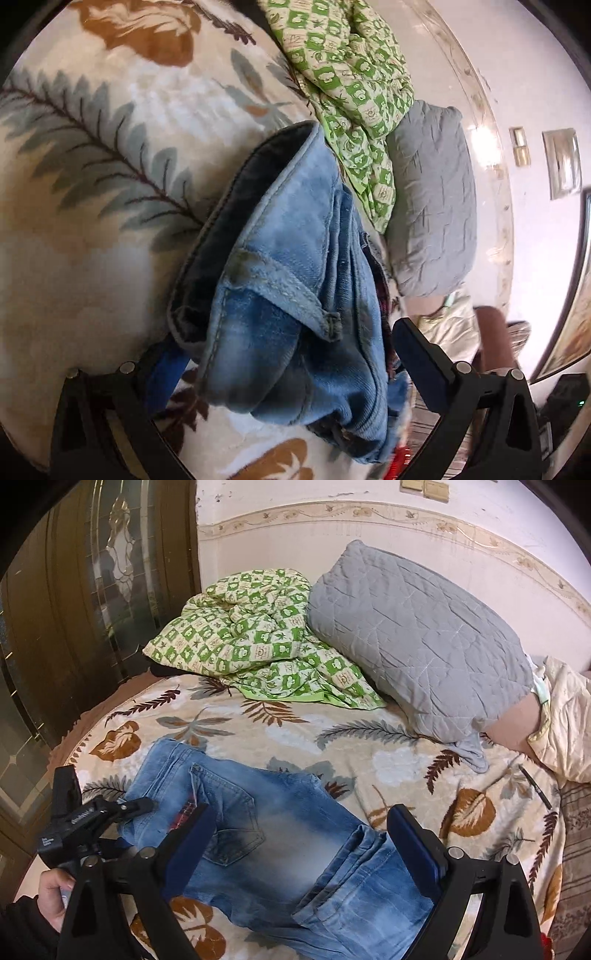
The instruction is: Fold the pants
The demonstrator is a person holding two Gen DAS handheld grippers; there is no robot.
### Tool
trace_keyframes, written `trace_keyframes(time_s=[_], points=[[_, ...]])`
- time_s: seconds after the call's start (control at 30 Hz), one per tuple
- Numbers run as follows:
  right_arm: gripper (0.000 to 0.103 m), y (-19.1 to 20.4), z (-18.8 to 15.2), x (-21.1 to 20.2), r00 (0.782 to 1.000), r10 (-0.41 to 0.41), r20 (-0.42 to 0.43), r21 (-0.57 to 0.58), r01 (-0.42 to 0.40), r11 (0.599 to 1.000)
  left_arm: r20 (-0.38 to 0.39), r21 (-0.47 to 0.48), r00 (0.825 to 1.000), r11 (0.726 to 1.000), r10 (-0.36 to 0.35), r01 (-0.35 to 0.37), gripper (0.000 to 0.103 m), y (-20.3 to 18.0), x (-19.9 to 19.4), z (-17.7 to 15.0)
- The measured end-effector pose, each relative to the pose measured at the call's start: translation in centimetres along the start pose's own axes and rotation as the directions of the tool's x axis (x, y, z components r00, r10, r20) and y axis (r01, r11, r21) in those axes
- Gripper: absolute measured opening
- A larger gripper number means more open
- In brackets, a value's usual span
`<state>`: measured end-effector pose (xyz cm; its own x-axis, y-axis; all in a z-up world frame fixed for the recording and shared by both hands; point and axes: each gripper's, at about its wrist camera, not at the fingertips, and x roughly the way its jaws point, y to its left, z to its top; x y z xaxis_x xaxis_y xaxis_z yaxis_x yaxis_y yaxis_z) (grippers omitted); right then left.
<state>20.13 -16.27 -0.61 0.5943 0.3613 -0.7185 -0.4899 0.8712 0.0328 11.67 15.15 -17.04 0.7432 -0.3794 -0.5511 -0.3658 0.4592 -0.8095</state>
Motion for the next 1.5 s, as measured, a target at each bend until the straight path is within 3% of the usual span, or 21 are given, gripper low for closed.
trace_keyframes(time_s=[0.07,0.1,0.13,0.17,0.27,0.33,0.43,0.5,0.53,0.57,0.67,0.7,0.73,0.77,0.97,1.17,1.33,1.5], points=[[0.095,-0.3,-0.3,-0.2,1.000,-0.001,0.001,0.002,0.001,1.000,0.026,-0.008,1.000,1.000,-0.011,0.011,0.097,0.2,-0.4,0.0],[0.095,-0.5,-0.4,-0.4,1.000,-0.003,0.004,0.000,0.003,1.000,0.039,0.002,0.999,1.000,0.009,-0.009,0.084,0.3,-0.7,0.2],[0.095,-0.7,-0.7,-0.5,1.000,-0.005,0.006,-0.003,0.005,1.000,0.055,0.041,0.996,0.996,0.077,-0.079,0.037,0.0,-1.0,0.5],[0.095,-0.9,-0.8,-0.6,1.000,-0.006,0.007,-0.005,0.006,1.000,0.074,0.090,0.990,0.988,0.119,-0.126,0.031,-0.3,-1.3,1.1],[0.095,-1.9,-1.4,-0.8,1.000,-0.005,0.009,0.017,0.005,1.000,0.097,0.223,0.992,0.969,0.084,-0.104,0.024,-1.6,-2.6,2.2],[0.095,-2.6,-1.8,-0.7,1.000,0.005,0.009,0.042,-0.006,0.999,0.141,0.377,0.987,0.918,0.076,-0.124,0.023,-4.0,-3.8,2.1],[0.095,-3.2,-2.4,-0.2,1.000,0.018,0.001,0.071,-0.018,0.997,0.195,0.522,0.979,0.840,0.054,-0.151,0.023,-6.4,-4.5,1.1],[0.095,-3.3,-2.7,0.2,1.000,0.024,-0.008,0.072,-0.024,0.997,0.225,0.574,0.971,0.795,0.079,-0.198,0.023,-7.0,-4.1,0.8],[0.095,-3.2,-2.9,0.3,1.000,0.025,-0.011,0.067,-0.024,0.997,0.227,0.576,0.969,0.790,0.093,-0.211,0.023,-6.8,-3.9,0.9],[0.095,-3.1,-3.1,0.5,1.000,0.026,-0.016,0.055,-0.025,0.998,0.215,0.553,0.967,0.800,0.134,-0.234,0.023,-5.9,-3.5,1.3],[0.095,-2.7,-3.2,1.0,0.999,0.026,-0.026,0.030,-0.025,0.999,0.090,0.414,0.968,0.876,0.232,-0.248,0.026,-1.7,-1.2,3.1],[0.095,-2.7,-3.2,1.3,0.999,0.031,-0.031,0.030,-0.030,0.999,0.046,0.363,0.972,0.903,0.229,-0.230,0.027,-0.1,-0.7,3.4],[0.095,-2.5,-2.9,1.7,0.998,0.040,-0.039,0.034,-0.039,0.999,0.036,0.317,0.983,0.931,0.179,-0.181,0.027,1.0,-0.9,3.6],[0.095,-2.4,-2.7,2.0,0.998,0.049,-0.046,0.035,-0.047,0.998,0.031,0.300,0.988,0.941,0.151,-0.154,0.029,1.4,-1.1,3.7],[0.095,1.9,1.8,5.7,0.981,0.152,-0.118,-0.010,-0.154,0.988,0.073,0.310,0.991,0.942,0.115,-0.132,0.030,2.0,-1.2,3.1],[0.095,12.0,6.7,11.7,0.919,0.277,-0.281,-0.109,-0.318,0.942,0.086,0.334,0.992,0.935,0.098,-0.121,0.030,2.1,-1.8,2.4],[0.095,20.1,8.3,17.5,0.881,0.228,-0.414,-0.213,-0.338,0.917,0.095,0.353,0.991,0.927,0.098,-0.125,0.030,2.0,-1.9,2.2],[0.095,23.2,8.3,23.0,0.832,0.132,-0.539,-0.213,-0.287,0.934,0.092,0.359,0.992,0.926,0.087,-0.114,0.030,2.0,-1.9,2.1]])
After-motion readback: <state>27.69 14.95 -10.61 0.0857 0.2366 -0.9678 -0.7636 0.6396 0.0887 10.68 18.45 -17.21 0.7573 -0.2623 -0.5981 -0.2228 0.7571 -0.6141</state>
